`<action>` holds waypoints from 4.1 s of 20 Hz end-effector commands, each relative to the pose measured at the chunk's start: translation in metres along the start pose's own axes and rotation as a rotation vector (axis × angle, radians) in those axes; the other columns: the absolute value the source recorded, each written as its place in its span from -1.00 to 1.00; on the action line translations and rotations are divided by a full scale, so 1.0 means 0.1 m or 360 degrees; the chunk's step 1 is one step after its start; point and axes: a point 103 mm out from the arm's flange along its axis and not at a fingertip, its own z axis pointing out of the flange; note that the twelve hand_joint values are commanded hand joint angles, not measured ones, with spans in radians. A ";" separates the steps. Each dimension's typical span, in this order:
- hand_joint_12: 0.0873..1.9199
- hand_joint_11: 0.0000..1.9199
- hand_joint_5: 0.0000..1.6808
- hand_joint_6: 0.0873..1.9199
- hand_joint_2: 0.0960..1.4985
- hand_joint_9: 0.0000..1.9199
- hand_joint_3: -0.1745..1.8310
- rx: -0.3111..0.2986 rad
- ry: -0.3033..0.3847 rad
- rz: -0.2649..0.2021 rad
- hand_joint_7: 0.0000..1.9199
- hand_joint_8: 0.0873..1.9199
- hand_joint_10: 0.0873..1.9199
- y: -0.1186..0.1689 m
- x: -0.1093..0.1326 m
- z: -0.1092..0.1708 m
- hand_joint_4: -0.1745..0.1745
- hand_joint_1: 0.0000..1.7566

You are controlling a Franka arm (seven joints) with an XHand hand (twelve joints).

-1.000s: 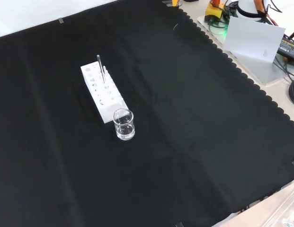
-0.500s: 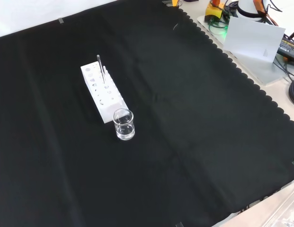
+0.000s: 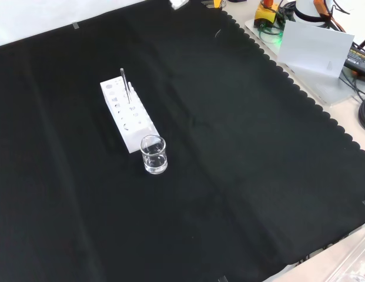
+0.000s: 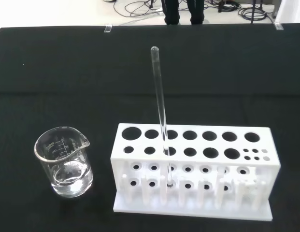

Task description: Take the glass rod from the white test tube rack.

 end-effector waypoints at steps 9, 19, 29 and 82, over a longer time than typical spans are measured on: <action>0.46 -0.74 -0.81 -1.00 0.21 -0.53 -0.40 0.0028 0.0003 -0.0158 -0.88 -0.14 -0.12 0.61 0.15 0.39 -0.79 -0.36; 0.41 -0.59 -0.66 -1.00 0.24 -0.41 -0.39 0.0079 0.0013 -0.0170 -0.74 -0.10 -0.15 0.97 0.08 0.68 -0.95 -0.40; 0.35 -0.46 -0.54 -0.71 0.25 -0.29 -0.40 0.0101 0.0029 -0.0173 -0.60 -0.10 -0.20 1.30 -0.03 0.96 -1.00 -0.41; 0.07 0.82 -0.23 -0.04 0.20 0.70 -0.32 0.0173 -0.0085 -0.0273 0.16 0.37 0.00 1.35 0.02 1.41 -1.00 -0.01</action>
